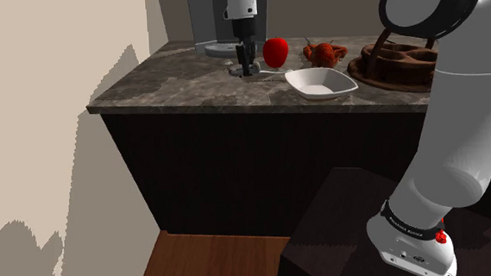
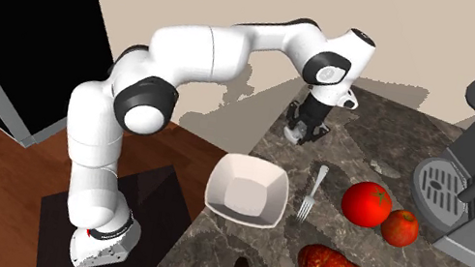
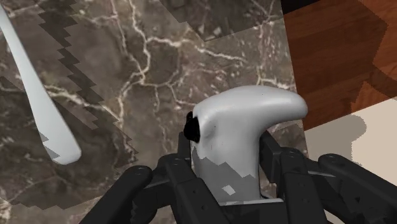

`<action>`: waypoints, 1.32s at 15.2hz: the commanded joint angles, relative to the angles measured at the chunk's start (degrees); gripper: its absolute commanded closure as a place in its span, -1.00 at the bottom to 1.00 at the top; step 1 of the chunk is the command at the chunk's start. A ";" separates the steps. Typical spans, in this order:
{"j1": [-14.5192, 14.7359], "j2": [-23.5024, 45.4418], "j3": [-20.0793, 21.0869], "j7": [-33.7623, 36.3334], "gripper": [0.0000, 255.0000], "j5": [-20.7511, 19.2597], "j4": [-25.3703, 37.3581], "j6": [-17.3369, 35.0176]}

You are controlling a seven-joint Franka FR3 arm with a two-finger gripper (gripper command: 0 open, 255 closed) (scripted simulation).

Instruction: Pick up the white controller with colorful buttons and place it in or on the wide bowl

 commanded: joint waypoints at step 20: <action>-3.51 -14.43 -2.68 -5.97 1.00 -1.69 -9.23 -5.53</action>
